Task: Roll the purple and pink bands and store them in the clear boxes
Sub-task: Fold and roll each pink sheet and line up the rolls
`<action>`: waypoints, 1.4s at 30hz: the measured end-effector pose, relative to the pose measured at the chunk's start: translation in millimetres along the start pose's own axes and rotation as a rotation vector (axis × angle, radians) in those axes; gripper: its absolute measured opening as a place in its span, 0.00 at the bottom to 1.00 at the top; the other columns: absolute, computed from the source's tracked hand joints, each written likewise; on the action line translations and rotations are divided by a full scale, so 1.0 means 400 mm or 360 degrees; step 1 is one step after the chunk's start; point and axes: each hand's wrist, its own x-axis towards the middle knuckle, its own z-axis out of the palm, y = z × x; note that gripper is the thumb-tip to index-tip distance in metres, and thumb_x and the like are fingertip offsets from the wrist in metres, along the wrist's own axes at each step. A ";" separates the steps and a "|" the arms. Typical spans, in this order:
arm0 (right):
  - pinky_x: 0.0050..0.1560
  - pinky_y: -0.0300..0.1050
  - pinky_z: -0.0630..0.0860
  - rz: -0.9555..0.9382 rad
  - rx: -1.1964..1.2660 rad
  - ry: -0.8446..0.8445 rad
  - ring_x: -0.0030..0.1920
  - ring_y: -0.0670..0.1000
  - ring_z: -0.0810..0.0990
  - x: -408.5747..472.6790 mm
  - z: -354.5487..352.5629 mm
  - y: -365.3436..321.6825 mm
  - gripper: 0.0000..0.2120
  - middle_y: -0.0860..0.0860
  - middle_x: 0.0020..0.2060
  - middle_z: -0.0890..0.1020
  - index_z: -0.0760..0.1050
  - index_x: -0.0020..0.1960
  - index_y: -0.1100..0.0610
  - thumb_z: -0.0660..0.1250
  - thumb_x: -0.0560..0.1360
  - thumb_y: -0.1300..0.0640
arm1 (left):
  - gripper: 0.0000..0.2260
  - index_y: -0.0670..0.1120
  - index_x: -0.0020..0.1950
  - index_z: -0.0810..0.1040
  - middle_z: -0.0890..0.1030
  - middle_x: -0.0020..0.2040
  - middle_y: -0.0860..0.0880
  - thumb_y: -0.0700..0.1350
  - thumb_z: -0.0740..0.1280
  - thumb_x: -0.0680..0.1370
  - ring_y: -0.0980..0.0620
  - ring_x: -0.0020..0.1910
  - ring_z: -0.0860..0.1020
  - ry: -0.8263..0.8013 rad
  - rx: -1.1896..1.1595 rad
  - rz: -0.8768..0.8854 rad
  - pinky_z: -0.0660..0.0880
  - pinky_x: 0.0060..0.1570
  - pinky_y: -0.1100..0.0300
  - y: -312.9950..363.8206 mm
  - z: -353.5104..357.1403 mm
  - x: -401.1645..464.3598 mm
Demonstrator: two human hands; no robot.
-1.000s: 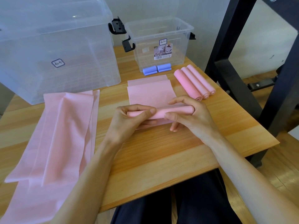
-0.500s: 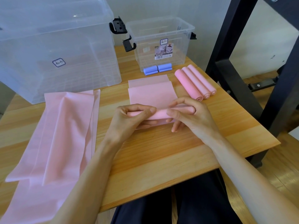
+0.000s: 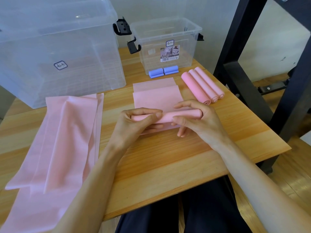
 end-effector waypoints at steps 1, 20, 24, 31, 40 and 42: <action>0.32 0.48 0.82 -0.0012 0.0000 -0.0008 0.31 0.61 0.83 0.000 0.000 0.001 0.16 0.58 0.38 0.86 0.80 0.55 0.58 0.76 0.69 0.58 | 0.10 0.44 0.49 0.85 0.87 0.42 0.44 0.45 0.74 0.69 0.50 0.41 0.86 0.0000 -0.0020 -0.0031 0.81 0.40 0.63 0.001 0.000 0.000; 0.27 0.43 0.78 -0.0012 0.0026 0.0031 0.25 0.56 0.81 -0.002 -0.001 0.000 0.11 0.59 0.33 0.84 0.81 0.49 0.65 0.75 0.70 0.60 | 0.11 0.48 0.46 0.87 0.87 0.45 0.44 0.48 0.76 0.66 0.47 0.45 0.85 -0.0007 0.0076 0.0058 0.82 0.48 0.56 -0.003 -0.003 0.001; 0.27 0.42 0.77 0.0073 0.0012 0.0064 0.24 0.57 0.80 -0.003 -0.001 -0.001 0.15 0.59 0.30 0.83 0.81 0.44 0.66 0.73 0.71 0.52 | 0.10 0.53 0.44 0.87 0.87 0.45 0.50 0.49 0.77 0.64 0.52 0.44 0.84 -0.0039 0.0137 0.0165 0.82 0.52 0.55 -0.002 -0.006 -0.002; 0.30 0.45 0.81 0.0014 0.0015 0.0017 0.28 0.53 0.83 -0.001 0.001 -0.003 0.15 0.56 0.33 0.85 0.82 0.53 0.57 0.76 0.67 0.57 | 0.09 0.46 0.46 0.86 0.87 0.43 0.46 0.46 0.75 0.67 0.51 0.41 0.85 0.0038 0.0055 0.0026 0.82 0.44 0.61 -0.004 -0.001 0.004; 0.28 0.42 0.77 0.0058 0.0015 0.0030 0.24 0.57 0.80 -0.005 0.001 -0.005 0.11 0.59 0.32 0.84 0.83 0.47 0.63 0.73 0.72 0.55 | 0.09 0.51 0.44 0.87 0.87 0.44 0.51 0.48 0.76 0.65 0.54 0.42 0.84 0.0020 0.0119 0.0071 0.81 0.48 0.61 -0.003 -0.008 0.007; 0.29 0.41 0.77 0.0087 0.0003 0.0051 0.24 0.57 0.80 -0.004 0.001 -0.007 0.13 0.59 0.32 0.84 0.83 0.46 0.63 0.72 0.72 0.52 | 0.08 0.51 0.43 0.87 0.87 0.43 0.51 0.47 0.77 0.65 0.54 0.41 0.84 0.0013 0.0165 0.0090 0.82 0.48 0.61 -0.006 -0.007 0.006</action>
